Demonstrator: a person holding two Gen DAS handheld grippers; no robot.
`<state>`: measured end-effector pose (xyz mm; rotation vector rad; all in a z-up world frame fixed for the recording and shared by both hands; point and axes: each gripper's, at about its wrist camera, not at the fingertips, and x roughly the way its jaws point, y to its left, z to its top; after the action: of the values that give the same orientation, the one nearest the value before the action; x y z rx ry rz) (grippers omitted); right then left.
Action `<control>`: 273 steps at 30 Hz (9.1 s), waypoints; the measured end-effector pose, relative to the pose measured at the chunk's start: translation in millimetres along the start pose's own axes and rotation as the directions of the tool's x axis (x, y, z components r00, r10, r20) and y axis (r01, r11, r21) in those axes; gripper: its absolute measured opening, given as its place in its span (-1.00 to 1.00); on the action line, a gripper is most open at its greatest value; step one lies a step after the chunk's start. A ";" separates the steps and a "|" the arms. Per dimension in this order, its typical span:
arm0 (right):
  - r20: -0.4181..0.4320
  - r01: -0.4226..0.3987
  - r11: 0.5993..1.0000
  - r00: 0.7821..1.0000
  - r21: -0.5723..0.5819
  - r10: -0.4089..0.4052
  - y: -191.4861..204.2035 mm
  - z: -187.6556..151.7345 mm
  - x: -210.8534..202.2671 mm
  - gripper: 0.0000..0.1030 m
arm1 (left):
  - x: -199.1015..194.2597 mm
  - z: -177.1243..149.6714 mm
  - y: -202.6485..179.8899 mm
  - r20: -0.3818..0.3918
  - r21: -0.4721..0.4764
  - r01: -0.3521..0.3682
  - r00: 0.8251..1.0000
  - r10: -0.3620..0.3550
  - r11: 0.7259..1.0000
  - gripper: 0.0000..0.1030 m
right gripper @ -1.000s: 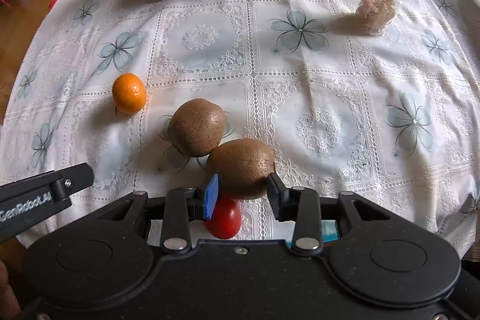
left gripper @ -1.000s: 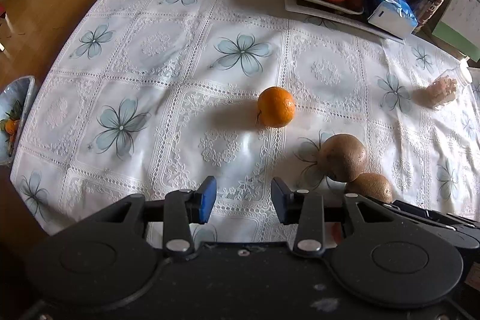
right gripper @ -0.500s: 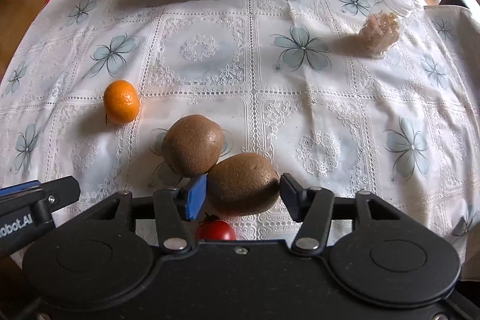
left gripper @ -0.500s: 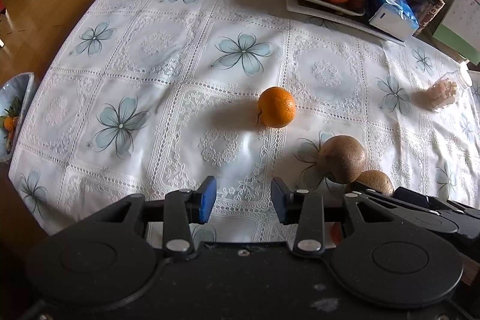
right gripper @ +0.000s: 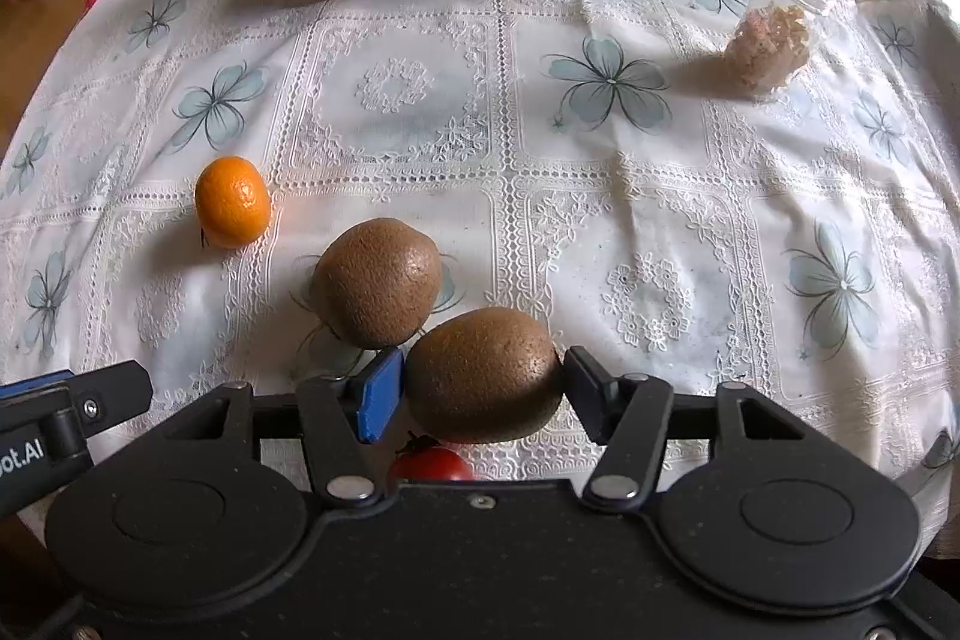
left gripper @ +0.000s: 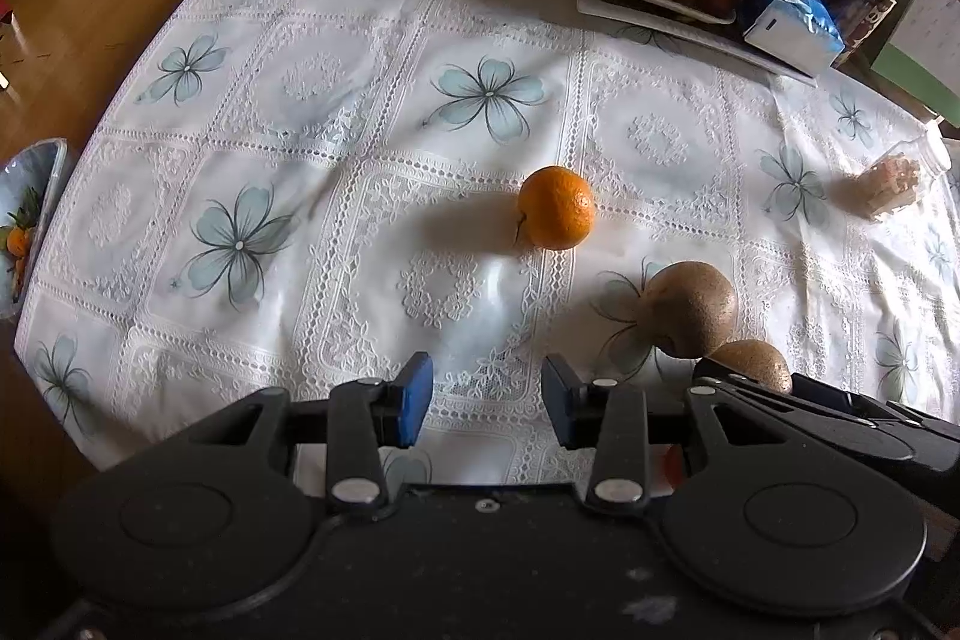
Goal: Organize fruits
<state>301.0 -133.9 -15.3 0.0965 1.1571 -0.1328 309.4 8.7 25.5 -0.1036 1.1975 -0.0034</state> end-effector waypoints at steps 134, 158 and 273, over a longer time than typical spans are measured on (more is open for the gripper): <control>0.148 -0.072 0.992 0.987 0.101 0.057 -110.1 -159.2 -116.5 0.21 | -44.9 -150.2 -60.9 0.137 0.167 -0.031 0.991 0.008 0.985 -0.27; 0.148 -0.030 0.999 0.989 0.032 0.025 -89.2 -169.8 -111.4 0.21 | -51.0 -210.0 -25.0 0.143 0.141 0.009 0.989 -0.030 0.990 -0.27; 0.085 -0.028 0.999 0.996 0.041 0.024 -73.4 -235.1 -117.1 0.15 | -62.4 -269.2 -19.5 0.027 0.091 -0.061 0.998 0.058 0.994 -0.18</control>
<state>30.5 -166.1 -2.4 0.1423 1.0682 -0.1368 37.5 -28.3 -12.0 0.0128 1.1734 -0.0048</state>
